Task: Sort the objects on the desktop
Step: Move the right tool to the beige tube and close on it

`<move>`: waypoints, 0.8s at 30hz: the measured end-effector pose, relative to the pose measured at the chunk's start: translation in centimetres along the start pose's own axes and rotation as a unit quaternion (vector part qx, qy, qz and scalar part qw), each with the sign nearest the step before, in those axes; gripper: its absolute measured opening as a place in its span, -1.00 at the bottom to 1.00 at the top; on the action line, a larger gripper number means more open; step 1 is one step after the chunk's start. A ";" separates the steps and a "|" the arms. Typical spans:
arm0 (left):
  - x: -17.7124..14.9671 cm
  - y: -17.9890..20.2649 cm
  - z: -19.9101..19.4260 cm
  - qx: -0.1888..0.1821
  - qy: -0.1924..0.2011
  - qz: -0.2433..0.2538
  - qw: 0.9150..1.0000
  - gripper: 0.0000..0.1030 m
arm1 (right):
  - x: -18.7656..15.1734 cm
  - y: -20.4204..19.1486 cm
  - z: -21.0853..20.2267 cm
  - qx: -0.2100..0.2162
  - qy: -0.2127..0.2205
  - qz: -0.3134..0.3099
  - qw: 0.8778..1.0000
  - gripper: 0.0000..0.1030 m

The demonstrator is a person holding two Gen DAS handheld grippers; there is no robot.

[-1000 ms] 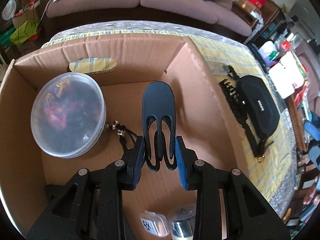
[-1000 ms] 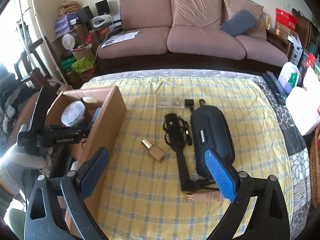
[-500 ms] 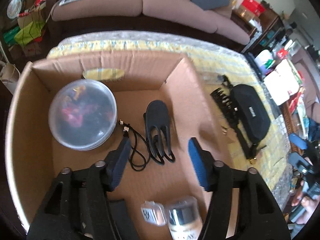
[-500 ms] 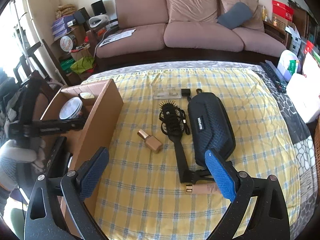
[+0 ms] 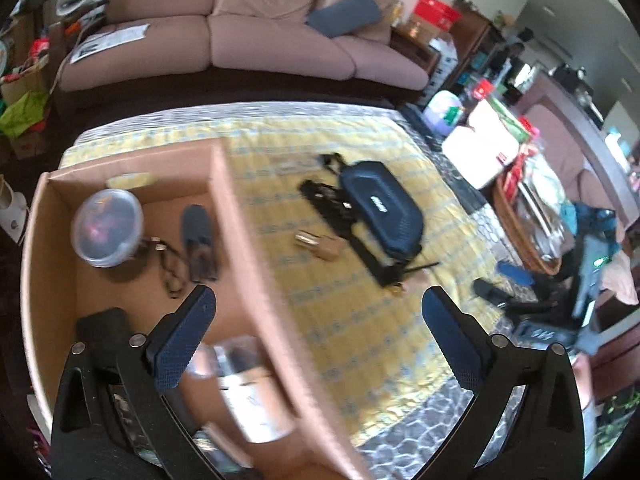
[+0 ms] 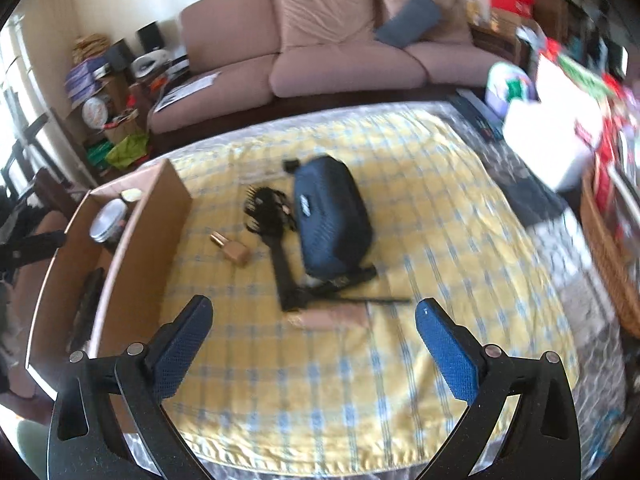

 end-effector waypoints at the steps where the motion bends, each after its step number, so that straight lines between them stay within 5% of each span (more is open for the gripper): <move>1: 0.0 0.7 0.4 0.003 -0.003 0.004 1.000 1.00 | -0.7 0.5 0.2 -0.001 -0.003 0.008 1.000 0.99; 6: -0.2 2.9 4.4 0.034 -0.038 0.052 0.997 1.00 | -3.5 1.6 2.0 0.003 -0.019 0.017 1.000 0.99; 11: -0.3 3.4 9.2 0.094 -0.082 0.131 0.983 1.00 | -4.8 1.7 5.0 0.008 -0.035 0.005 0.999 0.99; 17: -0.9 3.1 14.0 0.115 -0.139 0.178 0.967 1.00 | -5.4 1.1 8.2 0.011 -0.049 -0.026 0.998 0.99; 24: -1.7 2.3 16.9 0.123 -0.171 0.187 0.959 1.00 | -5.8 0.5 10.6 0.012 -0.062 -0.055 0.996 0.97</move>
Point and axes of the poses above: each gripper's, at about its wrist camera, not at the fingertips, and z roughly the way its jaws point, y to its right, x to its top, the point moved 10 cm from there along z, roughly the way its jaws point, and after that the axes turned 8 degrees about y, right-handed, at the moved point
